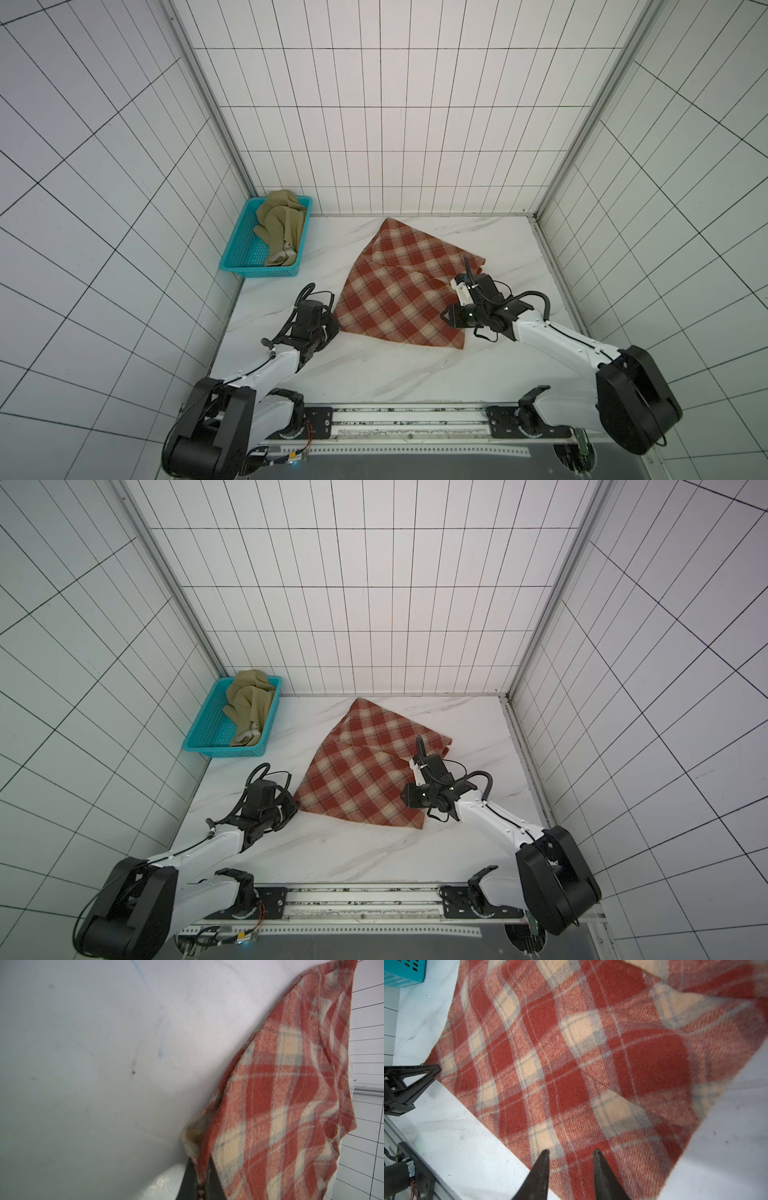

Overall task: Fold and stack skirts
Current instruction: Fold the skirt at the center of the table.

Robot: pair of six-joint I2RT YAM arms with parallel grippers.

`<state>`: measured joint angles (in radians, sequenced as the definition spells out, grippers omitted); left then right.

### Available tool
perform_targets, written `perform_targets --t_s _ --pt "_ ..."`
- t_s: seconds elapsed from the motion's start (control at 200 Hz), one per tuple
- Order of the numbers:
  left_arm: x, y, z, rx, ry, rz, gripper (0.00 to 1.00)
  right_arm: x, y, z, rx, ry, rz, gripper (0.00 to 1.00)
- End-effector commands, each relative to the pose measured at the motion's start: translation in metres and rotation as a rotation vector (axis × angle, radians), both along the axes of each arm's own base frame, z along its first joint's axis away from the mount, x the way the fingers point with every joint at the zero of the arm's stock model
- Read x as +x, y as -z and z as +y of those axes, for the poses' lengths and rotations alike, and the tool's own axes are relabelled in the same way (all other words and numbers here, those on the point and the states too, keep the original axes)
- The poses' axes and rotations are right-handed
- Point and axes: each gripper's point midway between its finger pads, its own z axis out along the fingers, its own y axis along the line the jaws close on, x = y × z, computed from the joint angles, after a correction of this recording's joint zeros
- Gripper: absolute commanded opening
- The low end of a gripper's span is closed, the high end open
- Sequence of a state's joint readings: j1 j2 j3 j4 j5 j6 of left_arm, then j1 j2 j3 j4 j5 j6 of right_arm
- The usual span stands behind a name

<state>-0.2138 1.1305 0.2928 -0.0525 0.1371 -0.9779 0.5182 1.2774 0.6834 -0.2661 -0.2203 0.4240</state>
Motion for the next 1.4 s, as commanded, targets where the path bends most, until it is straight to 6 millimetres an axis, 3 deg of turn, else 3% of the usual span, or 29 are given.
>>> perform_targets --t_s 0.0,0.13,0.33,0.445,0.635,0.84,0.929,1.054,1.124,1.254,1.399 --pt "0.013 -0.019 0.011 0.054 -0.02 -0.06 0.0 -0.005 -0.016 -0.003 -0.045 -0.024 -0.032 0.38" --pt "0.017 -0.029 0.017 0.079 -0.014 -0.083 0.0 -0.018 0.001 -0.012 -0.099 -0.028 -0.002 0.38" --pt "0.021 -0.034 0.019 0.105 0.013 -0.092 0.0 -0.039 0.033 -0.01 -0.142 -0.054 0.041 0.36" --pt "0.025 -0.032 0.019 0.111 0.025 -0.08 0.0 -0.057 0.051 -0.005 -0.177 -0.09 0.082 0.34" --pt "0.036 -0.032 0.022 0.122 0.041 -0.073 0.0 -0.071 0.064 0.02 -0.168 -0.146 0.092 0.33" --pt "0.05 -0.036 0.03 0.146 0.054 -0.078 0.0 -0.085 0.061 0.063 -0.16 -0.277 0.092 0.33" --pt "0.058 -0.04 0.035 0.158 0.057 -0.094 0.0 -0.084 0.052 0.072 -0.156 -0.296 0.068 0.33" --pt "0.069 -0.047 0.039 0.167 0.08 -0.126 0.0 -0.072 0.03 0.071 -0.198 -0.296 -0.017 0.44" --pt "0.074 -0.05 0.037 0.166 0.102 -0.131 0.0 -0.067 0.026 0.058 -0.281 -0.289 -0.048 0.51" --pt "0.077 -0.048 0.033 0.159 0.136 -0.125 0.0 -0.063 0.023 0.049 -0.387 -0.319 -0.096 0.54" --pt "0.077 -0.042 0.031 0.152 0.145 -0.109 0.0 -0.068 0.025 0.053 -0.434 -0.358 -0.132 0.56"
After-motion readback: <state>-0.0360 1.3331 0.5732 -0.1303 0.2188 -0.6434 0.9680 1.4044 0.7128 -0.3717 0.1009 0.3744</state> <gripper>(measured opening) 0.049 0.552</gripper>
